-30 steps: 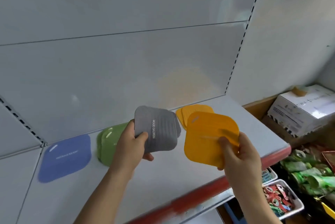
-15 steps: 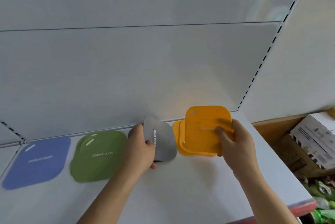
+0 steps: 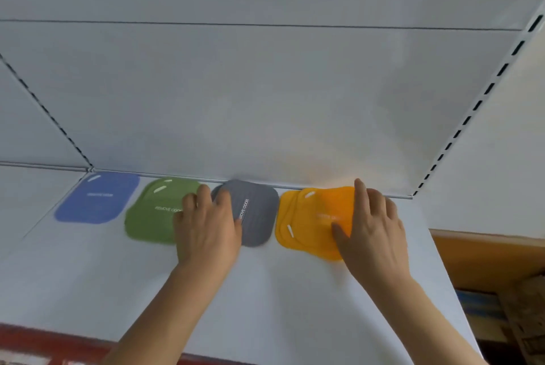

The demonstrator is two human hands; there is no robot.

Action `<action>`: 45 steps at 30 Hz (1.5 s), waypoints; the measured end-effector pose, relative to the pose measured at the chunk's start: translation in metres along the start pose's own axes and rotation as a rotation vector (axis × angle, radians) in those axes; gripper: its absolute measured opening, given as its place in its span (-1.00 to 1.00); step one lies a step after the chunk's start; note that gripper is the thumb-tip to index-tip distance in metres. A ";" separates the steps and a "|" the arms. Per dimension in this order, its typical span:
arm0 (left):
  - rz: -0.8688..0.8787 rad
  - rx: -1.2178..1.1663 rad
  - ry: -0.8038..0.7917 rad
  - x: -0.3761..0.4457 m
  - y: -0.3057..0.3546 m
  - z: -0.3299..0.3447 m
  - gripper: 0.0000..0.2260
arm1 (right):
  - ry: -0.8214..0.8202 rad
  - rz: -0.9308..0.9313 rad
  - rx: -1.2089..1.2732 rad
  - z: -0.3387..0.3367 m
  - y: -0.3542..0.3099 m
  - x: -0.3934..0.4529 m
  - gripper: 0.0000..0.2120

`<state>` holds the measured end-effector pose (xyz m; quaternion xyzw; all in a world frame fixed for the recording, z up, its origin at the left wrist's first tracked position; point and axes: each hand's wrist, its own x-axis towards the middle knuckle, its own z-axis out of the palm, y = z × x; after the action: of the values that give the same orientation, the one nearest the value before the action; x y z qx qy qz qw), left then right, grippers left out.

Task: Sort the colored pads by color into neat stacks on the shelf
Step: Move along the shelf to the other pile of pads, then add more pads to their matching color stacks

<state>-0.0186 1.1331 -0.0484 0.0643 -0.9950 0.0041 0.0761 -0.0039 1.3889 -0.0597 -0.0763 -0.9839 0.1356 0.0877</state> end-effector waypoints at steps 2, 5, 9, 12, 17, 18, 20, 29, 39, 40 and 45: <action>-0.007 -0.016 0.022 -0.007 -0.002 0.002 -0.68 | 0.048 -0.057 -0.006 0.001 0.001 -0.005 -0.28; 0.027 -0.058 0.080 -0.022 -0.010 0.005 -0.74 | 0.082 -0.157 0.012 0.006 -0.003 -0.015 -0.44; 0.113 -0.104 0.161 -0.035 -0.030 0.003 -0.70 | 0.086 -0.276 0.068 0.011 -0.019 -0.024 -0.53; 0.133 -0.114 0.177 -0.047 -0.053 0.001 -0.65 | 0.074 -0.351 0.107 0.018 -0.040 -0.040 -0.58; 0.073 -0.117 0.172 -0.075 -0.106 -0.007 -0.49 | 0.065 -0.472 0.091 0.021 -0.105 -0.070 -0.55; 0.054 -0.112 0.166 -0.082 -0.122 -0.009 -0.47 | 0.066 -0.490 0.079 0.022 -0.122 -0.077 -0.53; 0.017 -0.095 0.156 -0.098 -0.158 -0.012 -0.44 | 0.059 -0.520 0.052 0.025 -0.159 -0.097 -0.48; -0.127 -0.049 0.113 -0.161 -0.360 -0.024 -0.41 | -0.013 -0.624 0.039 0.062 -0.338 -0.191 -0.41; -0.323 -0.045 0.111 -0.188 -0.532 -0.032 -0.46 | -0.118 -0.814 -0.004 0.103 -0.516 -0.235 -0.30; -0.338 -0.037 0.117 -0.186 -0.546 -0.031 -0.44 | -0.122 -0.830 -0.001 0.110 -0.534 -0.235 -0.30; -0.412 0.019 0.145 -0.166 -0.627 -0.029 -0.48 | -0.157 -0.898 0.046 0.146 -0.629 -0.230 -0.30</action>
<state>0.2291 0.5332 -0.0463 0.2664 -0.9527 0.0023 0.1461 0.1117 0.7136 -0.0571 0.3705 -0.9199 0.1113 0.0648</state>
